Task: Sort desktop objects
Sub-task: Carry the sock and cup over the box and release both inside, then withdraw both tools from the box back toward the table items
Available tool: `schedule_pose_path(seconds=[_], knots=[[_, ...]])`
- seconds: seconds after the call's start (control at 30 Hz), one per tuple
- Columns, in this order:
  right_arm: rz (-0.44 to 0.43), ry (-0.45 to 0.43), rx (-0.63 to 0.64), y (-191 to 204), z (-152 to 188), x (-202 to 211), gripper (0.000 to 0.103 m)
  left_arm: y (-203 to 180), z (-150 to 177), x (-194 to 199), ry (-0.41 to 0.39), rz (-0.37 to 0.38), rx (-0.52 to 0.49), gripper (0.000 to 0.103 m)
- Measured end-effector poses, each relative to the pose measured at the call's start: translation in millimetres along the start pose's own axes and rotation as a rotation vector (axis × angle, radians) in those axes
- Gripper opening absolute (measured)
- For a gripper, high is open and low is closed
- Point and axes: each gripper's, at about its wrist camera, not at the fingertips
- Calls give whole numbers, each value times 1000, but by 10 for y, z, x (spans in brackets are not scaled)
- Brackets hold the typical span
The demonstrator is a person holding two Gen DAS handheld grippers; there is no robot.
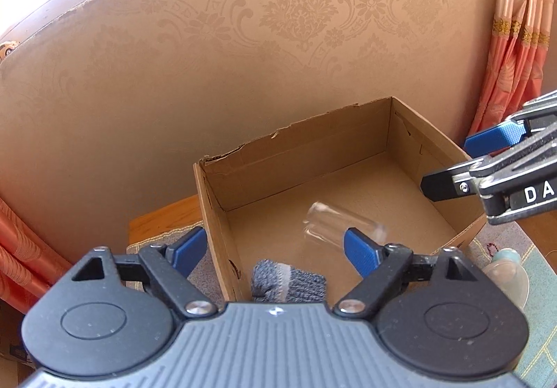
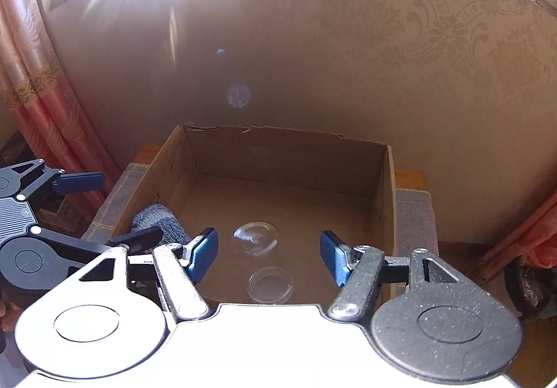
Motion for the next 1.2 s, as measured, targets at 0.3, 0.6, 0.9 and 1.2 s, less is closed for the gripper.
schedule_pose_path(seconds=[0.3, 0.6, 0.9, 1.2], knots=[[2, 2, -11, 35, 237, 210, 83, 14, 152, 302, -8, 13, 14, 92], [2, -31, 18, 211, 497, 631, 97, -98, 404, 686, -12, 35, 12, 95], [-19, -39, 12, 274, 767, 888, 103, -301, 707, 873, 29, 75, 36, 96], [-18, -52, 38, 314, 1173, 1044, 103, -497, 1057, 992, 49, 102, 99, 96]])
Point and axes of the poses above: each gripper's, at about its wrist camera, not at the fingertips, and x roughly against the way its jaws point, y to its left, z to its underside, and after that the axes turned 1 degree about z, right-handed
